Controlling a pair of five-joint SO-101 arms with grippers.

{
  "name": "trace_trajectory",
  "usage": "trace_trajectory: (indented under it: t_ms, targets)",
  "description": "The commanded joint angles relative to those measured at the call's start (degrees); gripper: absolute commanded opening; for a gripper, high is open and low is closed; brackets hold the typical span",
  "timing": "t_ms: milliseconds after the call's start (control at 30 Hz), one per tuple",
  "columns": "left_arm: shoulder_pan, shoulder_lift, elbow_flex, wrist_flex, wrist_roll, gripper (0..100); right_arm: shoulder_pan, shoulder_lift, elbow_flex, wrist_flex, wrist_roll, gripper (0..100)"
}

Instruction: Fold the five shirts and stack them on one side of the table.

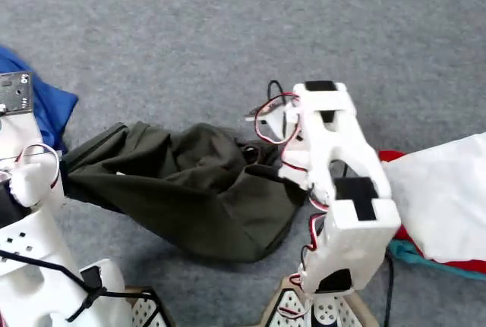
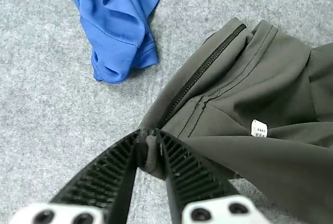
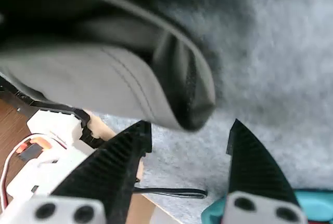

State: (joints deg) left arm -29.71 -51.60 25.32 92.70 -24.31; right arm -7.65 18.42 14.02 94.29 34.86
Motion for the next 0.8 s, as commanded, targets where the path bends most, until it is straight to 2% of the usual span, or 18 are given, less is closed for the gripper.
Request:
trace_trajectory:
  t_ms: [0,167,567,767]
  targets:
    - [-0.26,-0.66,-0.26,-0.88,-0.26,2,-3.56,0.66,-3.82,-0.35,-0.62,24.1]
    - [-0.44,-0.66,-0.26,-0.62,-0.35,2,-6.55,2.68,-6.37,-0.79,-2.81,24.2]
    - [-0.53,-0.75,-0.26,-0.53,-0.53,2,-4.00,15.43,-13.58,0.09,-4.13,23.7]
    - [-0.44,-0.75,-0.26,-0.53,-0.53,2,-3.74,15.52,-16.31,3.96,-6.95,10.1]
